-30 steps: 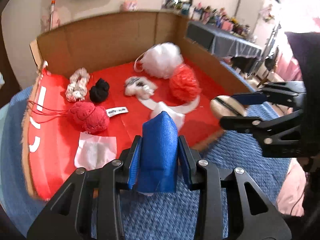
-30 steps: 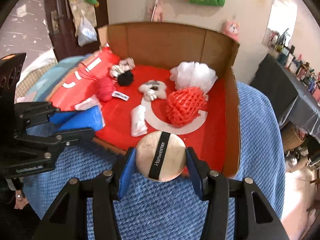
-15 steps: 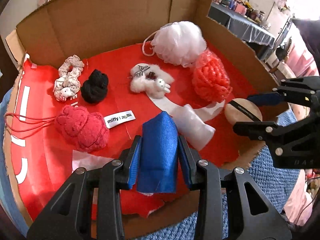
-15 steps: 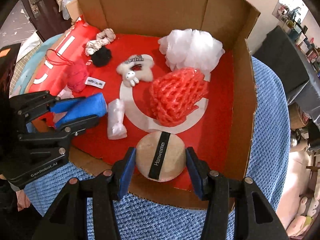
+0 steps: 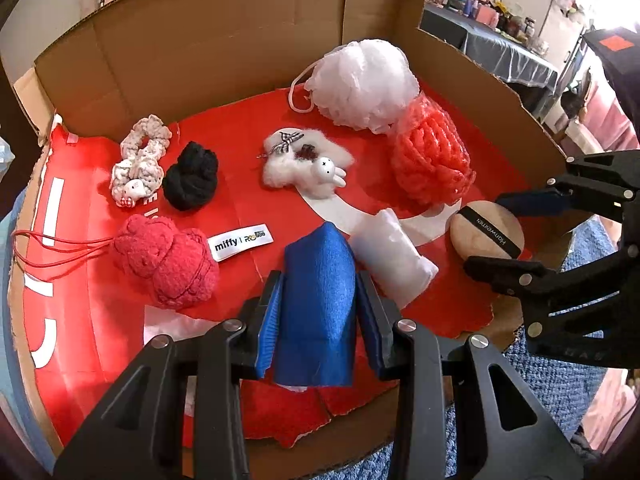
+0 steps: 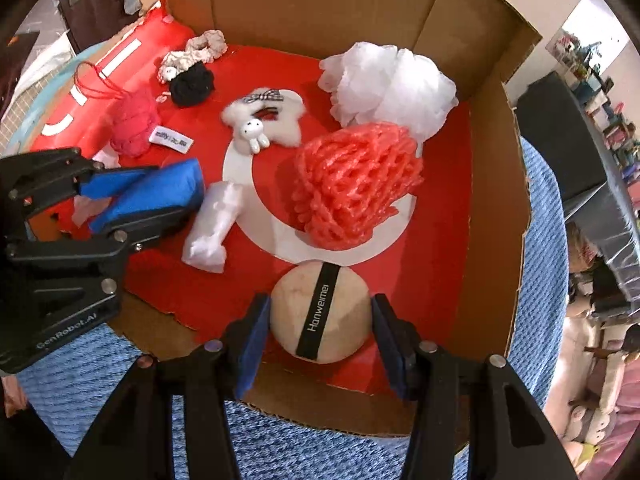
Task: Organize soft objects
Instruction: 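Lift the powder puff and blue cloth and carry them into the box, then open both grippers to drop the blue cloth and powder puff in the box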
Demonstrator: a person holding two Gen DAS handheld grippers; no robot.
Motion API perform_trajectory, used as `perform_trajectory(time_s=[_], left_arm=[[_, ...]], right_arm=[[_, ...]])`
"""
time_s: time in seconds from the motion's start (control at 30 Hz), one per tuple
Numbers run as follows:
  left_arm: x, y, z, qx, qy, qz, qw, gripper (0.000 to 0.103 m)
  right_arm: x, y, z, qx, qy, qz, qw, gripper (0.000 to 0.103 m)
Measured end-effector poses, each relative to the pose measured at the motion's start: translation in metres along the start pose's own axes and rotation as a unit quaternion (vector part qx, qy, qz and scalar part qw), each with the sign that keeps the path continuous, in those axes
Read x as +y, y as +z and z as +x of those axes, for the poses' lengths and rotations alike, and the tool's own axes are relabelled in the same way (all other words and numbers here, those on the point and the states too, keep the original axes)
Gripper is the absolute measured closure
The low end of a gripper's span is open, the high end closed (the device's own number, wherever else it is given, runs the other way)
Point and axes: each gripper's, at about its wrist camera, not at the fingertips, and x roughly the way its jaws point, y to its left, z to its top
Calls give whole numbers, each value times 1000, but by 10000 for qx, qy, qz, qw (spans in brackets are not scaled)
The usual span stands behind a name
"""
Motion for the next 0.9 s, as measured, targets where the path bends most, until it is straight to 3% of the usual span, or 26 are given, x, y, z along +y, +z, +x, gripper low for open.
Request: perform_trajectory(time_s=[0.3,0.9], left_arm=[[-8,1,3,-32,87,112,9999,68],[-11,4,6,-8,97,200,9998,55]], right_arm=[[5,-5,7,-10,-121,-113,9999,49],[4,-1,8,-18,-184,-201,9996,46]])
